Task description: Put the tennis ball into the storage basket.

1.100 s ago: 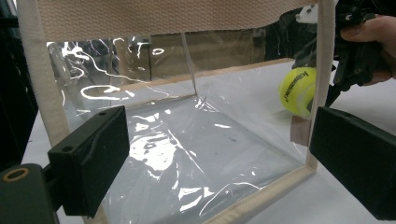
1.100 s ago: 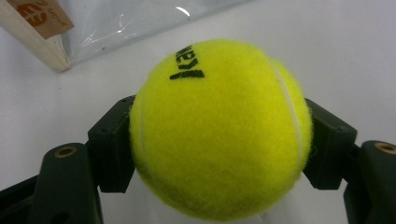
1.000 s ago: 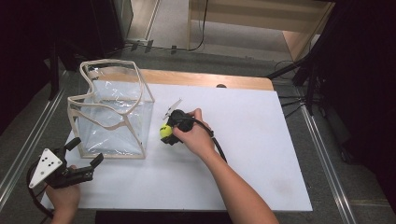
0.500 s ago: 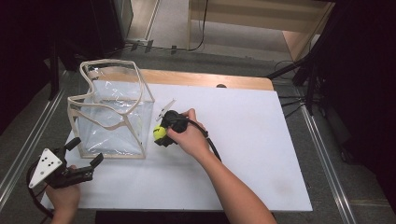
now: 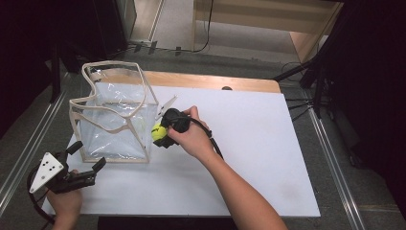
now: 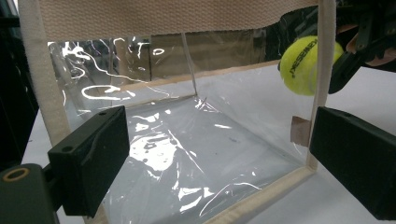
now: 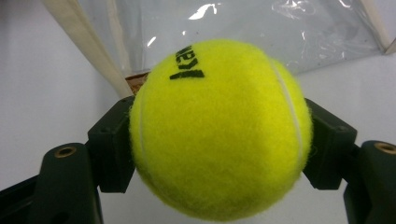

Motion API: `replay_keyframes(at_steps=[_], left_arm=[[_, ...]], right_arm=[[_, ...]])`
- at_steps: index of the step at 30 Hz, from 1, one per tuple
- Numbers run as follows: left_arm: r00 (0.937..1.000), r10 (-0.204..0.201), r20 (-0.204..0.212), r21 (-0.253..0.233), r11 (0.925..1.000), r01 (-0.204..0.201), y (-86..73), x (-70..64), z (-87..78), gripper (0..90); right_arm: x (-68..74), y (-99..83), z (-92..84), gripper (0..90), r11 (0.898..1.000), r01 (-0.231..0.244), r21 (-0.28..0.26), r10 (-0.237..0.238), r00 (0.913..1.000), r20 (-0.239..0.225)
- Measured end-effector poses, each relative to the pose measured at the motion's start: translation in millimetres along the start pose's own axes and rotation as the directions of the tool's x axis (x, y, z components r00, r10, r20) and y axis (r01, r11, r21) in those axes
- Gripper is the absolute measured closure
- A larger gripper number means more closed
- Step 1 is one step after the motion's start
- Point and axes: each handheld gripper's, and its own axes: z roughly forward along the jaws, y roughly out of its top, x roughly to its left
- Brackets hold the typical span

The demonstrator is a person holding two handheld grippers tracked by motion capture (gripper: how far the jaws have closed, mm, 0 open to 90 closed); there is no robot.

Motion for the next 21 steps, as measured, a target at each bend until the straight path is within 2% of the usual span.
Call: replay_keyframes(at_steps=[6,13,15,16,21], left_arm=[[1.0000,-0.002,-0.001,-0.002,1.0000,0.002,0.0,-0.3,0.1,5.4],[1.0000,-0.003,-0.001,-0.004,1.0000,0.003,-0.1,-0.6,0.3,5.4],[1.0000,-0.001,0.001,-0.003,1.0000,0.001,-0.1,-0.6,0.4,5.3],[1.0000,0.001,0.001,-0.003,1.0000,0.000,-0.1,-0.5,0.4,5.3],[1.0000,0.002,0.001,-0.002,1.0000,-0.002,-0.1,-0.6,0.4,5.4]], right_arm=[[1.2,7.6,-11.0,24.0,1.000,0.023,-0.013,-0.023,0.9997,0.002],[2.6,14.7,-22.1,24.0,1.000,0.015,-0.016,-0.015,0.9999,0.004],[1.6,17.1,-24.7,24.0,0.999,0.034,-0.026,-0.034,0.9994,-0.002],[2.4,18.2,-26.8,24.0,1.000,0.024,-0.020,-0.024,0.9997,-0.002],[1.1,23.1,-33.9,24.0,0.999,0.033,-0.023,-0.033,0.9994,0.003]])
